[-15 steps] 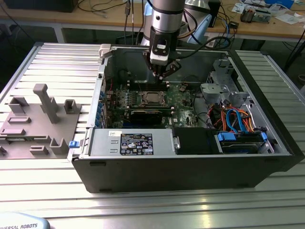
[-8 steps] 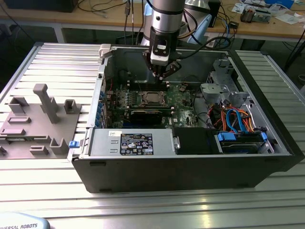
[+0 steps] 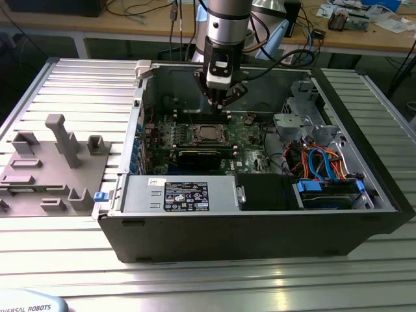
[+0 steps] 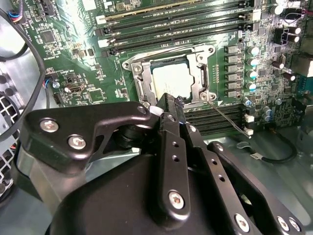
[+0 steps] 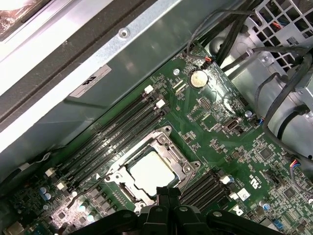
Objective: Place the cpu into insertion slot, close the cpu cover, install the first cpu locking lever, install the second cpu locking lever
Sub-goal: 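Install the first cpu locking lever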
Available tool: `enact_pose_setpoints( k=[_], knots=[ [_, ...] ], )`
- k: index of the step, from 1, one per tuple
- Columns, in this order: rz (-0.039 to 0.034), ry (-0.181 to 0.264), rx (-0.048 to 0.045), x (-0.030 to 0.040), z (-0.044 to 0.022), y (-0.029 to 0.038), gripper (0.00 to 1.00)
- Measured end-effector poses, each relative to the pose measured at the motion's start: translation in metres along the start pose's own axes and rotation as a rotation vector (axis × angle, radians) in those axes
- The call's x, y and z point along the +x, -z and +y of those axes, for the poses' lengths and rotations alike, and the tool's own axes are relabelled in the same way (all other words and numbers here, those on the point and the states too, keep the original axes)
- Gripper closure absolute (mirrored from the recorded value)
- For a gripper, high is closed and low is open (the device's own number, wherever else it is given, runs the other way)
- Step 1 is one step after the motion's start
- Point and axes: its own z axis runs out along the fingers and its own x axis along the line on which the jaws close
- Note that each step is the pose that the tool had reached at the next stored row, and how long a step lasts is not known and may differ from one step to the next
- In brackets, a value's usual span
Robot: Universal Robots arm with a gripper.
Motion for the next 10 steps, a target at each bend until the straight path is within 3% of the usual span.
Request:
enact_pose_setpoints(
  k=[10],
  knots=[
    [-0.0001, 0.008, -0.0003, -0.0003, -0.0004, -0.0001, 0.89]
  ],
)
